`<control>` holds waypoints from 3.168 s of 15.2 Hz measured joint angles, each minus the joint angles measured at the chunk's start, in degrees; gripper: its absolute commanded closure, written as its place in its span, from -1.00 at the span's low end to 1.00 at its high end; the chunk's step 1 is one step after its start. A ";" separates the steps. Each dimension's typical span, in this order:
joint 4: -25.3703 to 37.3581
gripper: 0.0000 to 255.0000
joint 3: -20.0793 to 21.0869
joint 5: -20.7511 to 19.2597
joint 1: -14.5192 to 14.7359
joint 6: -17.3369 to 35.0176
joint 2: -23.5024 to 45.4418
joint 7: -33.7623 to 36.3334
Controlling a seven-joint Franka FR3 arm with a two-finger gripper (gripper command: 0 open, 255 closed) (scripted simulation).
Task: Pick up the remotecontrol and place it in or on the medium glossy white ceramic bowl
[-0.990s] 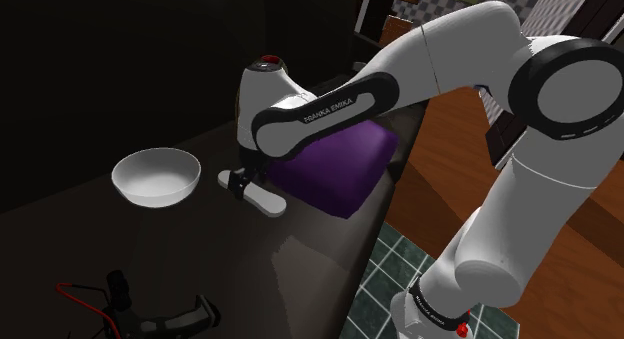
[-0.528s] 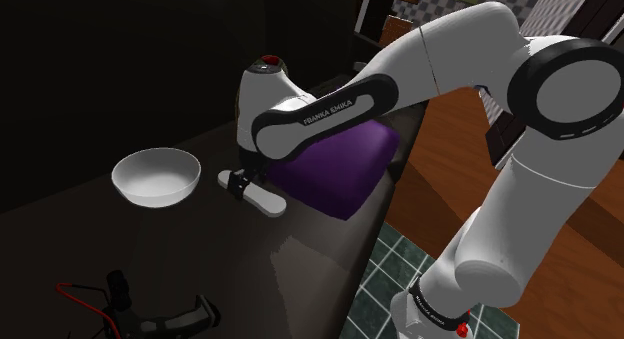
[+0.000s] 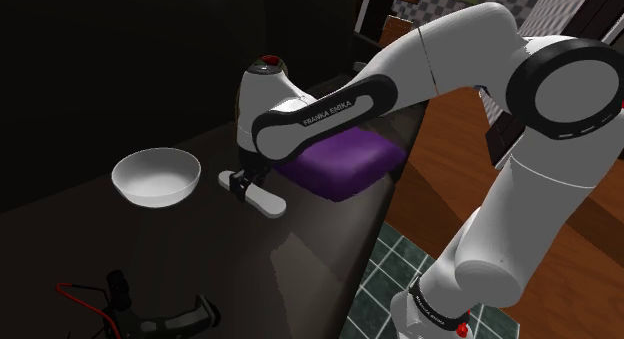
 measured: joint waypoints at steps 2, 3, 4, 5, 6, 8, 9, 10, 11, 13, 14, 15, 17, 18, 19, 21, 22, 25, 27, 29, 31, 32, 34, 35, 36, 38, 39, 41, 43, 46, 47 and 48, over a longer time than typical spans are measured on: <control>-0.04 1.00 -0.01 0.03 0.00 -0.28 -0.10 0.12; -0.09 1.00 0.00 0.18 -0.04 -0.70 -0.39 0.08; 0.16 1.00 0.01 0.37 -0.09 -1.37 -0.75 -0.05; 0.41 1.00 0.07 0.53 -0.06 -1.98 -1.08 -0.06; 0.77 1.00 0.09 0.72 -0.11 -2.71 -1.45 -0.23; 1.28 1.00 0.17 1.25 -0.18 -4.28 -2.57 -0.59; 1.57 1.00 0.22 1.44 -0.17 -4.95 -2.97 -0.67; 1.84 1.00 0.23 1.61 -0.21 -5.56 -3.33 -0.82; 2.13 1.00 0.22 1.81 -0.26 -6.24 -3.75 -1.01; 2.81 1.00 0.22 2.14 -0.33 -7.59 -4.47 -1.32; 3.17 1.00 0.22 2.30 -0.36 -8.32 -4.86 -1.46; 3.72 1.00 0.17 2.40 -0.43 -9.06 -5.06 -1.66; 4.33 1.00 0.22 2.75 -0.42 -10.45 -5.89 -1.82; 4.70 1.00 0.26 2.87 -0.39 -11.08 -6.17 -1.83; 5.29 1.00 0.25 3.04 -0.42 -12.06 -6.59 -1.98; 6.39 1.00 0.23 3.27 -0.45 -13.65 -7.11 -2.18; 6.59 1.00 0.27 3.41 -0.41 -14.21 -7.49 -2.18; 8.34 1.00 0.22 3.70 -0.48 -16.63 -8.21 -2.48; 9.57 1.00 0.19 3.80 -0.50 -18.10 -8.46 -2.60; 10.63 1.00 0.15 3.97 -0.54 -19.59 -8.91 -2.76; 12.11 1.00 0.39 3.84 -0.31 -20.72 -8.53 -2.27; 14.38 1.00 0.70 3.20 -0.02 -21.26 -6.69 -1.47; 19.11 1.00 1.55 1.79 1.07 -22.45 -2.82 0.80; 21.83 1.00 1.85 1.13 1.61 -23.49 -1.00 1.75; 24.64 1.00 2.20 0.25 2.36 -24.13 1.33 2.96; 30.47 1.00 2.61 -1.35 3.84 -26.00 5.70 4.90; 33.86 1.00 2.87 -2.25 4.94 -27.13 8.13 6.13; 40.93 1.00 2.91 -4.07 6.90 -29.22 13.48 7.75; 48.33 1.00 2.86 -5.60 9.13 -32.05 18.33 9.08; 63.06 1.00 2.29 -8.13 13.71 -37.41 27.79 10.67; 73.38 1.00 1.59 -9.43 16.49 -41.80 33.92 10.52; 76.91 1.00 1.33 -9.74 17.32 -44.08 36.05 10.47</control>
